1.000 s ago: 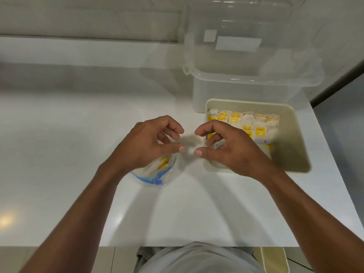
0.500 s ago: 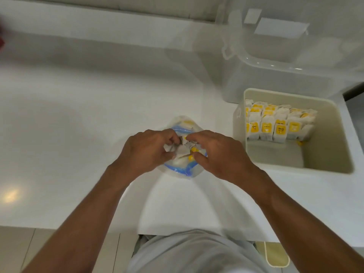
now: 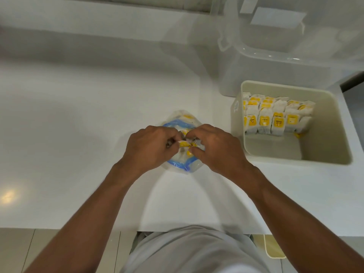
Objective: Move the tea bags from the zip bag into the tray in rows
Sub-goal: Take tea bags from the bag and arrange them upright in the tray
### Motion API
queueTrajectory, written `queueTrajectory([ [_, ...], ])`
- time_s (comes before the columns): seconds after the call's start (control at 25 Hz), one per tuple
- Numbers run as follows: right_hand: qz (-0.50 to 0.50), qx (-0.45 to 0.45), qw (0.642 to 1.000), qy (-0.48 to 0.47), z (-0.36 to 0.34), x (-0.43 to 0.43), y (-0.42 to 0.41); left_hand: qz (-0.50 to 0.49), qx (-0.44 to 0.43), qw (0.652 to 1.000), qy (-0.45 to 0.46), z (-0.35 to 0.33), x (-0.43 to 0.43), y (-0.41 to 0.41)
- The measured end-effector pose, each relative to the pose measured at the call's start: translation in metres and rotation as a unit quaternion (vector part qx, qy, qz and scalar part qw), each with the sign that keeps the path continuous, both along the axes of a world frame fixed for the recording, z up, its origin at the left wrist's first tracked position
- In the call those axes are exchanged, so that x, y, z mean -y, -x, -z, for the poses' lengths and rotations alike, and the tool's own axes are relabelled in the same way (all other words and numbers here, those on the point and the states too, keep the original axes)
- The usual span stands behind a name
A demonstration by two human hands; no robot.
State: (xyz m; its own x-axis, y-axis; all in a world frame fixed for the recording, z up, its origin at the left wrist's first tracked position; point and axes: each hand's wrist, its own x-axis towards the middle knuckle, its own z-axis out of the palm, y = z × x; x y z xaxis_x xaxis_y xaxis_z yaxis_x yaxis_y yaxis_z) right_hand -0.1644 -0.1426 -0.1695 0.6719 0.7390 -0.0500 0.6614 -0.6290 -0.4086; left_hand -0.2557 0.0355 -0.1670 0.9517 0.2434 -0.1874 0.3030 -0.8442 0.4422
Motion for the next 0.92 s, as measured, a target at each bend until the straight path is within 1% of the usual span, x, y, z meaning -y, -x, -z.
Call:
queueTrajectory([
  [0.08, 0.028, -0.055, 0.996, -0.065, -0.007, -0.001, -0.002, -0.036, 0.033, 0.992, 0.12, -0.004, -0.003, 0.0],
  [0.16, 0.066, -0.118, 0.982, -0.129, -0.017, -0.001, -0.004, -0.036, 0.054, 0.971, 0.232, -0.011, -0.004, -0.001],
  [0.2, 0.083, -0.133, 0.977, -0.142, -0.022, 0.0, -0.005, -0.033, 0.059, 0.962, 0.265, -0.015, -0.004, -0.002],
  [0.24, 0.096, -0.135, 0.976, -0.144, -0.026, 0.0, -0.006, -0.031, 0.057, 0.962, 0.264, -0.016, -0.006, -0.004],
  [0.28, 0.104, -0.128, 0.977, -0.136, -0.028, 0.002, -0.008, -0.028, 0.049, 0.974, 0.221, -0.016, -0.008, -0.005],
  [0.36, 0.114, -0.107, 0.981, -0.111, -0.03, 0.006, -0.01, -0.024, 0.01, 0.995, 0.095, -0.013, -0.011, -0.007],
  [0.44, 0.129, -0.089, 0.983, -0.095, -0.031, 0.011, -0.01, -0.022, -0.03, 0.999, 0.02, -0.008, -0.008, -0.006],
  [0.56, 0.144, -0.067, 0.984, -0.08, -0.034, 0.015, -0.01, 0.017, -0.038, 0.993, -0.107, 0.0, 0.006, -0.007],
  [0.64, 0.146, -0.066, 0.984, -0.079, -0.037, 0.016, -0.01, 0.025, -0.044, 0.989, -0.135, 0.001, 0.014, -0.011],
  [0.76, 0.141, -0.068, 0.985, -0.078, -0.039, 0.016, -0.009, 0.022, -0.055, 0.989, -0.139, 0.003, 0.022, -0.015],
  [0.84, 0.134, -0.068, 0.985, -0.08, -0.039, 0.016, -0.007, 0.016, -0.061, 0.99, -0.125, 0.004, 0.025, -0.015],
  [0.92, 0.131, -0.061, 0.986, -0.082, -0.039, 0.015, -0.006, 0.0, -0.066, 0.994, -0.083, 0.001, 0.025, -0.015],
])
